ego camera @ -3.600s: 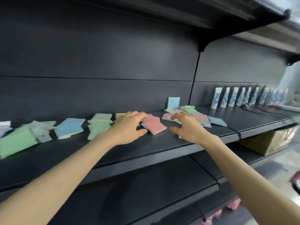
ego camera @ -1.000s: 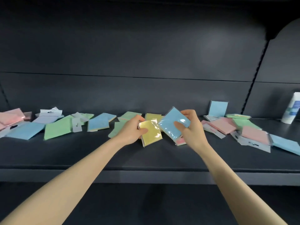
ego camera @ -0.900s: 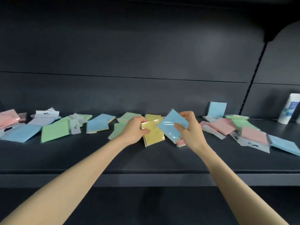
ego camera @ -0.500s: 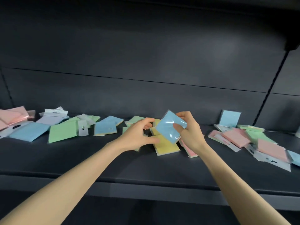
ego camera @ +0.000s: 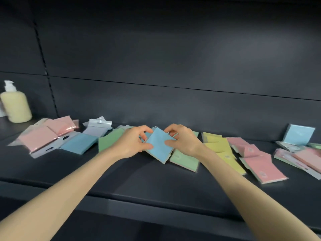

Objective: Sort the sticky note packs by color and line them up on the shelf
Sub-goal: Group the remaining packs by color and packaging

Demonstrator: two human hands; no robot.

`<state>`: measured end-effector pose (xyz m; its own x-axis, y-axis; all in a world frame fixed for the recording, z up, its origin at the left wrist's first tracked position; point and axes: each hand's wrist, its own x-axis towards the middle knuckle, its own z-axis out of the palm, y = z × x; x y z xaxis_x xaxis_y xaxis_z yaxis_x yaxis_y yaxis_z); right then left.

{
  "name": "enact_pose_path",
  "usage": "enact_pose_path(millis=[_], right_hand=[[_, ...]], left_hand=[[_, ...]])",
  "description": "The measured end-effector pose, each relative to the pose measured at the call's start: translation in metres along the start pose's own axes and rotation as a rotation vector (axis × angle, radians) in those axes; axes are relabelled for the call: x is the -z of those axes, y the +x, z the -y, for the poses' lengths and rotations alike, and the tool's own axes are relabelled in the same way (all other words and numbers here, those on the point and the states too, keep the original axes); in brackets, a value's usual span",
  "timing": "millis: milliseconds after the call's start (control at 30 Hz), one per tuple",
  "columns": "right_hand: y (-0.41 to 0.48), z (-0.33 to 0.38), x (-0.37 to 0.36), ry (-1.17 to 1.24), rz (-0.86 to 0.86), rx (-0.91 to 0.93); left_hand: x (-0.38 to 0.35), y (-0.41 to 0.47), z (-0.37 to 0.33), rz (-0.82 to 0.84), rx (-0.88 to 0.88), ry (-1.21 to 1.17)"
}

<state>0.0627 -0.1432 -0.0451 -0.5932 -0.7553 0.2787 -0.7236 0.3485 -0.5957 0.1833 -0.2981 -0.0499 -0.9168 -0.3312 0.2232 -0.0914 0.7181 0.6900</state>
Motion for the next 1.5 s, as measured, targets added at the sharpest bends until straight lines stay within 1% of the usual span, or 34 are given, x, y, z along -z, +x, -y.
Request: enact_pose_path(millis=[167, 300, 400, 500, 633, 767, 867, 1100, 1333, 1500], right_hand=[[0.026, 0.02, -0.03, -0.062, 0.047, -0.073], [0.029, 0.026, -0.04, -0.183, 0.046, -0.128], [0.029, 0.029, -0.043, -0.288, 0.081, -0.151], [0.03, 0.03, -0.043, -0.334, 0.107, -0.187], [0.026, 0.028, -0.029, -0.358, 0.031, -0.207], [0.009, 0.022, 0.005, -0.416, -0.063, -0.271], [-0.013, 0.015, 0.037, -0.454, -0.121, -0.302], [-0.092, -0.019, 0.115, -0.483, -0.282, -0.406], [-0.192, -0.073, 0.187, -0.53, -0.308, -0.446], [-0.248, -0.117, 0.232, -0.548, -0.257, -0.476]], left_hand=[[0.024, 0.003, 0.027, 0.052, -0.054, 0.278], [0.029, 0.007, 0.039, 0.123, -0.096, 0.398], [0.03, 0.009, 0.044, 0.145, -0.161, 0.431], [0.034, 0.012, 0.045, 0.104, -0.232, 0.42], [0.039, 0.021, 0.037, 0.123, -0.281, 0.368], [0.036, 0.031, 0.007, 0.131, -0.354, 0.381], [0.025, 0.038, -0.022, 0.132, -0.426, 0.34], [-0.04, 0.042, -0.105, 0.139, -0.575, 0.253], [-0.14, 0.018, -0.191, 0.136, -0.614, 0.275], [-0.2, 0.005, -0.244, 0.142, -0.616, 0.334]])
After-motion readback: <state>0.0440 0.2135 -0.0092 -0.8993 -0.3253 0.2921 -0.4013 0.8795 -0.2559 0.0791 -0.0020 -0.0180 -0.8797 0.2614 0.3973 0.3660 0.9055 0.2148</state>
